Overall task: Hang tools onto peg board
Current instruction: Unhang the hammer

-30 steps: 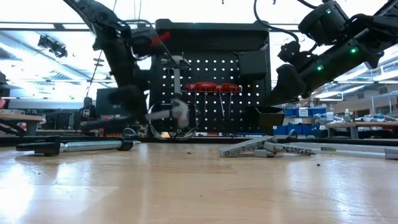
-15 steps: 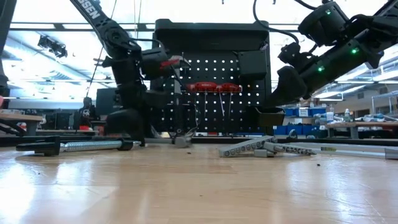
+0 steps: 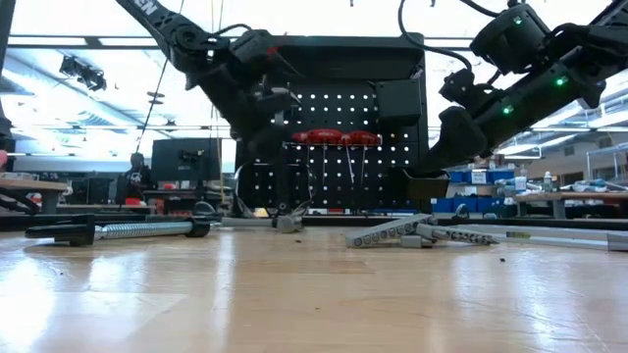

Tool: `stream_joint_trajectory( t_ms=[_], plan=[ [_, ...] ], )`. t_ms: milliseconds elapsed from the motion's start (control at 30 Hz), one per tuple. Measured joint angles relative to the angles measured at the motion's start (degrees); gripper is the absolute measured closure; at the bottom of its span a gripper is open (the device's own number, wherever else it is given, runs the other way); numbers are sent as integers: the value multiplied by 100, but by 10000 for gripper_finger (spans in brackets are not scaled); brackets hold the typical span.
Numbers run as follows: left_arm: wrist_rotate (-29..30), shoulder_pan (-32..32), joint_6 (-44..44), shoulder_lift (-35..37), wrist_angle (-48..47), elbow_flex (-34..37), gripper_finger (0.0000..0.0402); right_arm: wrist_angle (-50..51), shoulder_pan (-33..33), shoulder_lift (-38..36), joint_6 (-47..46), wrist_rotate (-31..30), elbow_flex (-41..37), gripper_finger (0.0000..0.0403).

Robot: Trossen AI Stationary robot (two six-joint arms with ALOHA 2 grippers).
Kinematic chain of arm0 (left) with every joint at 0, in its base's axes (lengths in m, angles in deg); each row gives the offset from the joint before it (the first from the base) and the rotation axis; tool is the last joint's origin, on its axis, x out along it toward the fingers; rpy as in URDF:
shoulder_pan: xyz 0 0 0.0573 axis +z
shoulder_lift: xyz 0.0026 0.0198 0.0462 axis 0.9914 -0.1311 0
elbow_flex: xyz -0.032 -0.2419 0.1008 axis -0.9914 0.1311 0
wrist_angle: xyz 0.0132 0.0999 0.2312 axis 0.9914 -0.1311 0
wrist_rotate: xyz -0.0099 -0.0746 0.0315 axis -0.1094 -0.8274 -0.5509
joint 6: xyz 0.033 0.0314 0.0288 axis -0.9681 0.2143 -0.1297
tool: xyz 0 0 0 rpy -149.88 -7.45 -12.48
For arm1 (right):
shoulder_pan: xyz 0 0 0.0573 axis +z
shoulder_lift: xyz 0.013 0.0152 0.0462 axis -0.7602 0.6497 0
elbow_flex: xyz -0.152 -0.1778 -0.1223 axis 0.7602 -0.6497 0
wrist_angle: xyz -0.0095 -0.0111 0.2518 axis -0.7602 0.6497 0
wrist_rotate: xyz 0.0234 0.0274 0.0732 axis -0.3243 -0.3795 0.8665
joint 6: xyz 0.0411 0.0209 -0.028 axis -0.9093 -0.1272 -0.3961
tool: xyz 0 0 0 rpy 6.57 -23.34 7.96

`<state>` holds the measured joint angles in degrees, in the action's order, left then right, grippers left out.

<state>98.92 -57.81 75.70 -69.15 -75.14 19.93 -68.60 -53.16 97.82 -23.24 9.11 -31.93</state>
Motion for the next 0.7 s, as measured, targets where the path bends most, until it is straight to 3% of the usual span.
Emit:
stream_joint_trajectory(
  t_ms=[133, 433, 533, 700],
  plan=[
    [458, 76, 507, -9, 1654, 276, 150, 131, 55, 0, -38, 1, 0, 244],
    [2157, -342, 239, -68, 5696, 1308, 188, 327, 186, 0, -160, 2, 0, 244],
    [2477, -425, -111, -191, 6462, 1436, 195, 330, 200, 0, -183, 2, 0, 244],
    [2938, -338, -173, -614, 6849, 1274, 199, 329, 201, 0, -183, 2, 0, 244]
  ],
)
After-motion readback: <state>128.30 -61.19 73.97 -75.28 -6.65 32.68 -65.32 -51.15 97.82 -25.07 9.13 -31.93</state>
